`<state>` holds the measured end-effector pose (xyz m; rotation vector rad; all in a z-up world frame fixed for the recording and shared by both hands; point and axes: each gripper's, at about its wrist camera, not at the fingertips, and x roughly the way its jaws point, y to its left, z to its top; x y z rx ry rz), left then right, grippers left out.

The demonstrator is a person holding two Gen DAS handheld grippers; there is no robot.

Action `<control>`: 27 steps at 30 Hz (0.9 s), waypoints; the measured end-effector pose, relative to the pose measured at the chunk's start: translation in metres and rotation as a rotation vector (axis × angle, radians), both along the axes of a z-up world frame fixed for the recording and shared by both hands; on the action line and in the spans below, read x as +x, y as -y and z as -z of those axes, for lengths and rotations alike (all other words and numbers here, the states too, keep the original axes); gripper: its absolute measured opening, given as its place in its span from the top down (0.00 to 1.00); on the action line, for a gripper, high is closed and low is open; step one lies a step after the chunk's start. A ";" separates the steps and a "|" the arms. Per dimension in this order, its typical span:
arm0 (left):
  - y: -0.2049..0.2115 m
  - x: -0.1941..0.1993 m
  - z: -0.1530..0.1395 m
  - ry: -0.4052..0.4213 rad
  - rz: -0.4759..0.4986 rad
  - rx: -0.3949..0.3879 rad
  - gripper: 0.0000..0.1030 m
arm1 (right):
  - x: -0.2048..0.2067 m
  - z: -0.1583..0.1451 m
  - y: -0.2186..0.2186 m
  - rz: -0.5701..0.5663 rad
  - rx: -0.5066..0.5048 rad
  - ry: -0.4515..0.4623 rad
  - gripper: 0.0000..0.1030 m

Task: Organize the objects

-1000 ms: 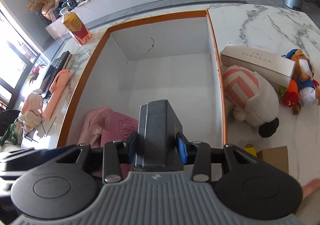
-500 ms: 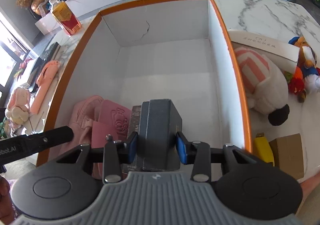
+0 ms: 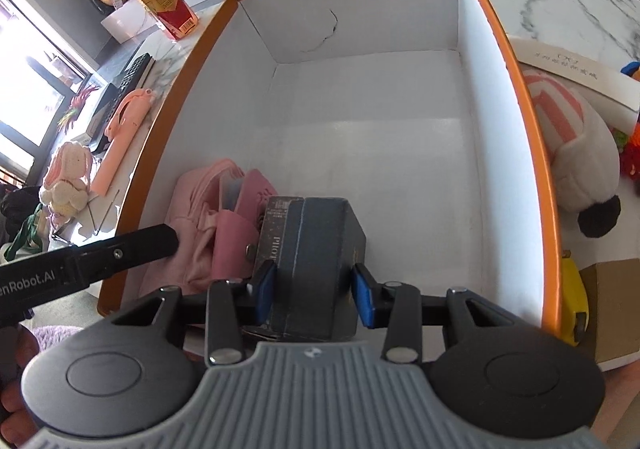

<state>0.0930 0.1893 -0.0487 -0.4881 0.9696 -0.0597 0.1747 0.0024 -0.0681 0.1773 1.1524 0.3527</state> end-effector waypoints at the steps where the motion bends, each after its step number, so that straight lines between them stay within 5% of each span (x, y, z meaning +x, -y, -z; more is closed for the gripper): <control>1: 0.001 -0.001 0.000 -0.004 0.006 0.000 0.72 | -0.001 0.000 0.002 -0.003 0.003 -0.001 0.53; 13: 0.008 -0.003 -0.003 -0.016 0.024 0.034 0.79 | -0.015 -0.016 0.015 -0.025 -0.052 0.075 0.42; 16: 0.006 -0.004 -0.005 -0.009 0.014 0.026 0.79 | -0.016 -0.019 0.019 -0.029 -0.043 0.081 0.46; 19: 0.008 -0.004 -0.007 -0.003 0.016 0.037 0.79 | -0.014 -0.016 0.020 -0.026 -0.045 0.069 0.62; 27: 0.013 -0.003 -0.009 -0.002 0.026 0.078 0.81 | -0.019 -0.019 0.013 -0.118 -0.025 0.057 0.64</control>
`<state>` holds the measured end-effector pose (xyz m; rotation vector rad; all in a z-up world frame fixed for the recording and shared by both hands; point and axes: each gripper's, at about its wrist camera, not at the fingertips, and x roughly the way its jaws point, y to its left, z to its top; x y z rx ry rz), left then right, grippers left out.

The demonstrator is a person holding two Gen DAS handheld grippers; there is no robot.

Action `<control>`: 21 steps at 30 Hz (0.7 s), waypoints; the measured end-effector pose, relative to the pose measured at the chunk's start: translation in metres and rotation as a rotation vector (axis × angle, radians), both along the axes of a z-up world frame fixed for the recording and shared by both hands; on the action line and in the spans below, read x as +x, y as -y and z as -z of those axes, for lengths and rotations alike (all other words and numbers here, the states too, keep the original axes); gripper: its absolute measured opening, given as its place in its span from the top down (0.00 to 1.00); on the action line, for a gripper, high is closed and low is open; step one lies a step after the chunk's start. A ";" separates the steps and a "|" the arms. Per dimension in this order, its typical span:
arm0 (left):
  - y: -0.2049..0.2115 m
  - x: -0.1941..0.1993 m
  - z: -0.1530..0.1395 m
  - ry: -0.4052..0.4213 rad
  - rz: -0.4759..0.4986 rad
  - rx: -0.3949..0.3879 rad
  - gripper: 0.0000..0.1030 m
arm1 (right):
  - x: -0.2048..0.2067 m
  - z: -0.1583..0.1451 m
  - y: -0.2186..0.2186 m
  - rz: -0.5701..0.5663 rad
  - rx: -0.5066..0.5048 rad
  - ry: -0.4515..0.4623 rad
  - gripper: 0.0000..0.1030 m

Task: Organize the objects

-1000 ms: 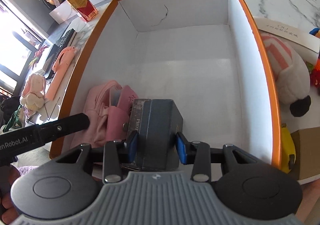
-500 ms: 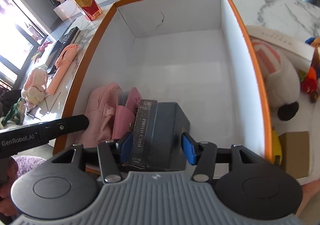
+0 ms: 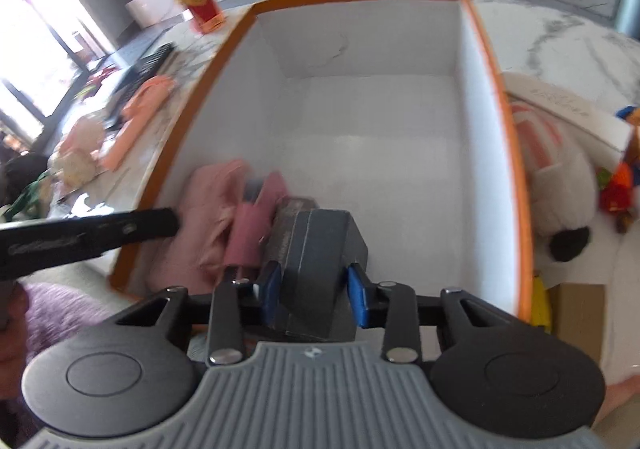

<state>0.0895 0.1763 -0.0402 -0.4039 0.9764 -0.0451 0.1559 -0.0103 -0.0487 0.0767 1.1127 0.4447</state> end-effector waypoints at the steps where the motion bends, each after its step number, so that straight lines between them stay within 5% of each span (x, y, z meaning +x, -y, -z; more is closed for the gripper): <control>1: 0.000 0.000 0.000 0.000 0.000 -0.001 0.81 | 0.001 0.001 0.000 -0.004 -0.009 0.001 0.64; 21: -0.003 0.000 -0.001 0.005 -0.008 -0.018 0.81 | 0.002 0.001 0.003 0.043 -0.019 0.011 0.54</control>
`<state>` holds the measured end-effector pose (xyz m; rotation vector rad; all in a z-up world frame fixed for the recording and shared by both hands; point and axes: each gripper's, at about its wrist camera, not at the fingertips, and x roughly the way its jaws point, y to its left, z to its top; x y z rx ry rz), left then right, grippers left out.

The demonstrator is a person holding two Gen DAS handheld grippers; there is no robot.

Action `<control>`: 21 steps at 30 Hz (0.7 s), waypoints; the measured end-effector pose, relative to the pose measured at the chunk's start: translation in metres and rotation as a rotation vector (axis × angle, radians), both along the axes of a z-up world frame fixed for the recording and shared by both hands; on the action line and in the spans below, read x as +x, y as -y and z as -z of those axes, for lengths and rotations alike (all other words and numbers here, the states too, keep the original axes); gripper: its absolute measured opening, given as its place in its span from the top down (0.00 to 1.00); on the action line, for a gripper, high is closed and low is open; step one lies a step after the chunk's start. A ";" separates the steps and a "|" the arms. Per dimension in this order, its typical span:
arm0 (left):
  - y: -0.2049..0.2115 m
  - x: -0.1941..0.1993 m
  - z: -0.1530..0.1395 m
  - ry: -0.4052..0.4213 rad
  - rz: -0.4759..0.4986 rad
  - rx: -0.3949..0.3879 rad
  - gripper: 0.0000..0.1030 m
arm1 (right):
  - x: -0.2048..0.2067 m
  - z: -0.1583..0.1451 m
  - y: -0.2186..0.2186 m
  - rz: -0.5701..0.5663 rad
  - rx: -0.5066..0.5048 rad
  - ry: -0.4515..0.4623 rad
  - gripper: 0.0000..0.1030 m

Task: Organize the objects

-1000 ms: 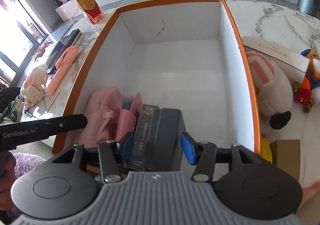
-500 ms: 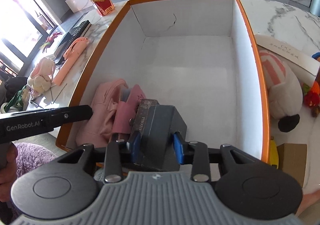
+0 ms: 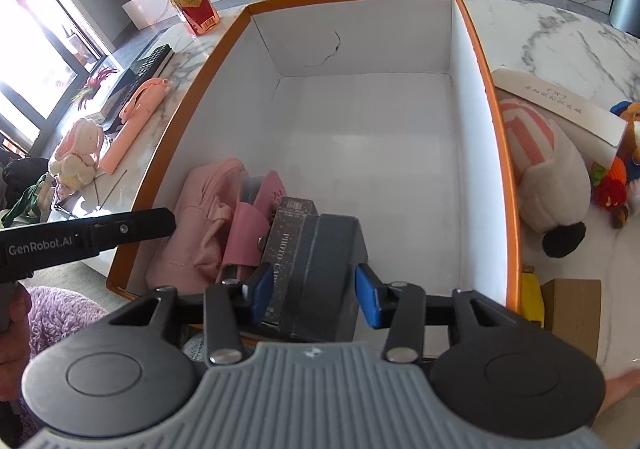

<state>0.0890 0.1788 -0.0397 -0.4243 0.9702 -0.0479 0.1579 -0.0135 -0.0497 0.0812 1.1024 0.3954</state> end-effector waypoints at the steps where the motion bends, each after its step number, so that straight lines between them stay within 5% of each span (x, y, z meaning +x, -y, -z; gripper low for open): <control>1: 0.000 0.000 0.000 0.001 0.000 -0.001 0.81 | 0.000 0.000 0.000 0.001 -0.005 0.003 0.53; 8: -0.004 -0.003 -0.006 0.021 -0.027 0.007 0.80 | -0.003 -0.005 0.001 0.000 -0.018 0.033 0.51; 13: 0.009 -0.012 -0.032 0.091 -0.015 0.090 0.80 | -0.012 -0.024 0.006 0.000 0.001 0.091 0.51; 21: 0.068 -0.027 -0.070 0.223 0.165 0.077 0.80 | -0.044 -0.066 0.055 0.095 0.057 0.228 0.46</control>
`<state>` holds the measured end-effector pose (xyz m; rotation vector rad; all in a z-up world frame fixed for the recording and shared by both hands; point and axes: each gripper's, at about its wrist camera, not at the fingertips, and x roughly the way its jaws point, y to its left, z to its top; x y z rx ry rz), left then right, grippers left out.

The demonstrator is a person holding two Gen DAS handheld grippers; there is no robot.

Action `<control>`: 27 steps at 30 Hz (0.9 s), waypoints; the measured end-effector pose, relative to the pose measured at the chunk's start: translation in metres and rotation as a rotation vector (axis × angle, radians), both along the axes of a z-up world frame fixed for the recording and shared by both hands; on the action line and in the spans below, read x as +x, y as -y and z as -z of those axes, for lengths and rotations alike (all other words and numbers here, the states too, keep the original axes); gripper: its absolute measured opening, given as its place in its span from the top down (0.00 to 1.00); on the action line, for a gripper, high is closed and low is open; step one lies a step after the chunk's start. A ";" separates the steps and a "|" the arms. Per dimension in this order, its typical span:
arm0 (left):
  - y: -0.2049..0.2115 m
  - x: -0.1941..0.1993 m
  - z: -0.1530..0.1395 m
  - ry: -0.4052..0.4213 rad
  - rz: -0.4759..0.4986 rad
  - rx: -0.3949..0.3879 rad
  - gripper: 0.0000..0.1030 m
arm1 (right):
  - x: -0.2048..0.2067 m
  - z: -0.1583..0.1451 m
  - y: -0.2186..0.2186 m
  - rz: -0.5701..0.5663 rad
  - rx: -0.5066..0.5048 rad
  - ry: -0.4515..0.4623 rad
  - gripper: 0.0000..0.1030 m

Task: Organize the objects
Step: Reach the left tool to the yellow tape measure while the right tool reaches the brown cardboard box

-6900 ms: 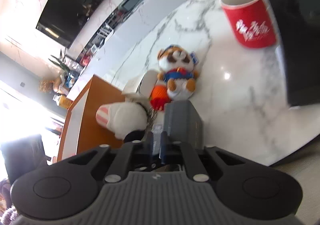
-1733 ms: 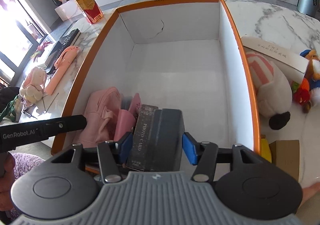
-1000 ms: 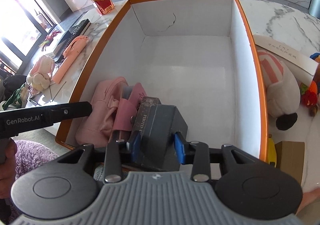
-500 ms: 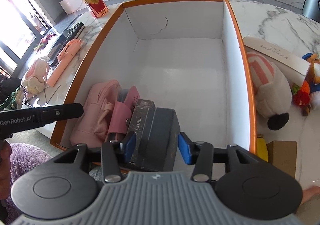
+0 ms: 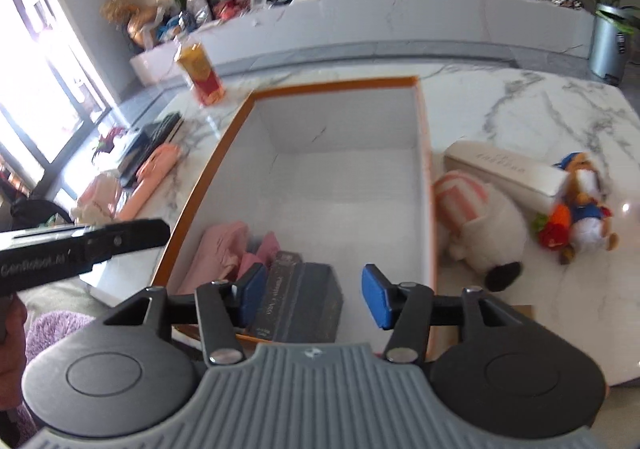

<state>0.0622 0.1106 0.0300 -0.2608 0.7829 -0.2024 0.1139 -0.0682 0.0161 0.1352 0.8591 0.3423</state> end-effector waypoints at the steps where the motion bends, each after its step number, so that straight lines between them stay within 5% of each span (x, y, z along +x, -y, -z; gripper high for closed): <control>1: 0.009 0.000 -0.001 0.005 0.029 -0.007 0.80 | -0.004 -0.003 0.011 0.026 0.007 0.010 0.46; 11: 0.092 0.013 0.013 -0.028 0.222 0.003 0.80 | -0.034 0.012 0.103 0.204 0.021 -0.003 0.44; 27: 0.145 0.058 0.035 -0.107 0.297 0.069 0.80 | 0.008 0.086 0.119 0.162 0.041 -0.155 0.46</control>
